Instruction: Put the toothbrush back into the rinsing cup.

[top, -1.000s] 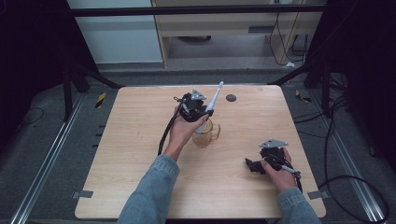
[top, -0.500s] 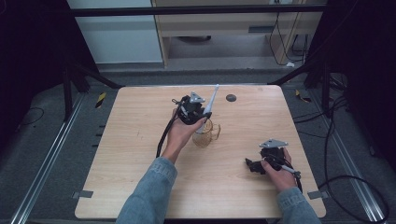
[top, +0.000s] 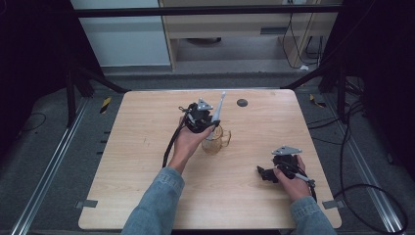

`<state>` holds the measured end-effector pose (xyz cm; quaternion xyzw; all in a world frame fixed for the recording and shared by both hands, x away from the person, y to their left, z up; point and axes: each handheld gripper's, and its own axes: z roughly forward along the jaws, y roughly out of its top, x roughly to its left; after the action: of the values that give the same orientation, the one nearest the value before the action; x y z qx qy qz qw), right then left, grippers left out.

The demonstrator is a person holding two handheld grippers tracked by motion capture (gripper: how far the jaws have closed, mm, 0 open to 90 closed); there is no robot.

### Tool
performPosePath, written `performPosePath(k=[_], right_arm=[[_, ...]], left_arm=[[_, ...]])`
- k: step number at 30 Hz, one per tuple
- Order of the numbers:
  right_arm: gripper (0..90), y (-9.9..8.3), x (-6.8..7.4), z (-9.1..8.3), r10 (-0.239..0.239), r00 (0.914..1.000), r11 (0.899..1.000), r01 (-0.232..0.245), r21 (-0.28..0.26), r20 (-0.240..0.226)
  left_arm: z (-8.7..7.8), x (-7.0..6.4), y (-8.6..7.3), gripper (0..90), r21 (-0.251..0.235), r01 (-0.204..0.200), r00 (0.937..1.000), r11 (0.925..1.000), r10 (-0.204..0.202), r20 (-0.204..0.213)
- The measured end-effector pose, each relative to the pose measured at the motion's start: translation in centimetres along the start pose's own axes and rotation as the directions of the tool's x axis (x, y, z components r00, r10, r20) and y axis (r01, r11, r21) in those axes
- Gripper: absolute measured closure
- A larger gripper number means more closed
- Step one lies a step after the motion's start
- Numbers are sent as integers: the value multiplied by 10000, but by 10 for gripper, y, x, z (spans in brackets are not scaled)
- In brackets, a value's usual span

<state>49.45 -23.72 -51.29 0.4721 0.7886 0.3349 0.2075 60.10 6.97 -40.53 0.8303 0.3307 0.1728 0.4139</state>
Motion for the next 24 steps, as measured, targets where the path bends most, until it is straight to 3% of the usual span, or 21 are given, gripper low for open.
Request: performPosePath(k=[24], right_arm=[[5,0,0,0,-1,10000,10000,1,0,1]], left_arm=[[-1,0,-6,655,29,179,9998,9998,-179,91]])
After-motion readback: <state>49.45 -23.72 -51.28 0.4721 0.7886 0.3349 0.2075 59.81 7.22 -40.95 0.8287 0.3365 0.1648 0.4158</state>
